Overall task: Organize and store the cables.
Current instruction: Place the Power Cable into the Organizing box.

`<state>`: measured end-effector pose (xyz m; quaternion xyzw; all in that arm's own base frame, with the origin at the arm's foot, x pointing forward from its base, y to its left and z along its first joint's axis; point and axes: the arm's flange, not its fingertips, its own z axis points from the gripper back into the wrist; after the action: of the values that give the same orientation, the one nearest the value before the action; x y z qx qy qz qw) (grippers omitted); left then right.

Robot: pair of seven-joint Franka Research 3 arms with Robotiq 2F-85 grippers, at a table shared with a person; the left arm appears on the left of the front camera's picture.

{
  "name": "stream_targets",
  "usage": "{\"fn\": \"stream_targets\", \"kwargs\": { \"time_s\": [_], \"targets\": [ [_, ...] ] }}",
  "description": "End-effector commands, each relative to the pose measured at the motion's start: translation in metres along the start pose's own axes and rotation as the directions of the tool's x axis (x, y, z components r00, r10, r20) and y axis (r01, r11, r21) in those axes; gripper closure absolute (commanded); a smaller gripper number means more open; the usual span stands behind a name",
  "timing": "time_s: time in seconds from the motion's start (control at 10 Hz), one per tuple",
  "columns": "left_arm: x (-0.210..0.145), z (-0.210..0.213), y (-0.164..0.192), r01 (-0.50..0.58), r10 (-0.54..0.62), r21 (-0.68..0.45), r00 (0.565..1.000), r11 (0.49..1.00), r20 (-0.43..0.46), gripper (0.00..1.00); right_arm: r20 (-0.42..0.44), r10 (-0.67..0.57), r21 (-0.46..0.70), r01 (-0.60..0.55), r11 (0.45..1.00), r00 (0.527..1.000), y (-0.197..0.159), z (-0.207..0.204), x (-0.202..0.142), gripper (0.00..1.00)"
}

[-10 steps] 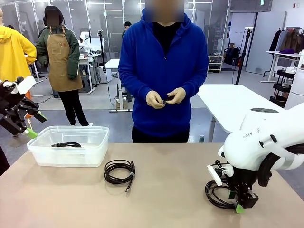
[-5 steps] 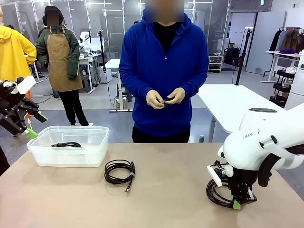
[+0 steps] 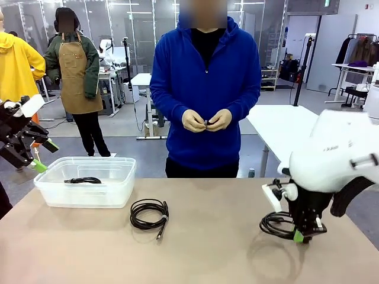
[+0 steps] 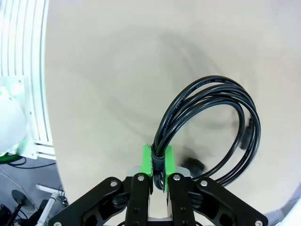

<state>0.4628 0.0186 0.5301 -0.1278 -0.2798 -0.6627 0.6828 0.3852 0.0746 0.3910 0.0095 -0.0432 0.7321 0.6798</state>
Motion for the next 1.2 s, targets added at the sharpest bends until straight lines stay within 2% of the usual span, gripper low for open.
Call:
{"fn": "stream_targets", "kwargs": {
  "time_s": [0.0,0.1,0.3,0.5,0.7,0.9,1.1],
  "targets": [
    [0.001,0.001,0.0,0.001,-0.001,0.002,1.0,1.0,-0.001,0.0,0.033,-0.029,-0.032,0.03,0.999,0.999,0.032,0.027,0.017,0.96],
    [0.001,0.001,0.0,0.001,-0.001,0.002,1.0,1.0,-0.001,0.0,0.04,-0.029,-0.035,0.031,0.999,0.999,0.028,0.035,0.031,0.96],
    [0.001,0.001,0.0,0.001,-0.001,0.002,1.0,1.0,-0.001,0.0,0.124,-0.061,-0.03,0.065,0.997,0.99,0.013,0.04,0.068,0.96],
    [0.001,0.001,0.0,0.001,-0.001,0.002,1.0,1.0,-0.001,0.0,0.212,-0.034,-0.007,0.037,0.999,0.977,-0.001,0.032,0.106,0.96],
    [0.001,0.001,0.0,0.001,-0.001,0.002,1.0,1.0,-0.001,0.0,0.287,0.025,0.016,-0.031,0.999,0.958,-0.009,0.011,0.146,0.96],
    [0.001,0.001,0.0,0.001,-0.001,0.002,1.0,1.0,-0.001,0.0,0.314,0.039,0.002,-0.042,0.999,0.949,-0.012,-0.014,0.181,0.96],
    [0.001,0.001,0.0,0.001,-0.001,0.002,1.0,1.0,-0.001,0.0,0.309,0.001,0.038,-0.014,0.999,0.951,-0.011,-0.051,0.202,0.96]
  ]
}}
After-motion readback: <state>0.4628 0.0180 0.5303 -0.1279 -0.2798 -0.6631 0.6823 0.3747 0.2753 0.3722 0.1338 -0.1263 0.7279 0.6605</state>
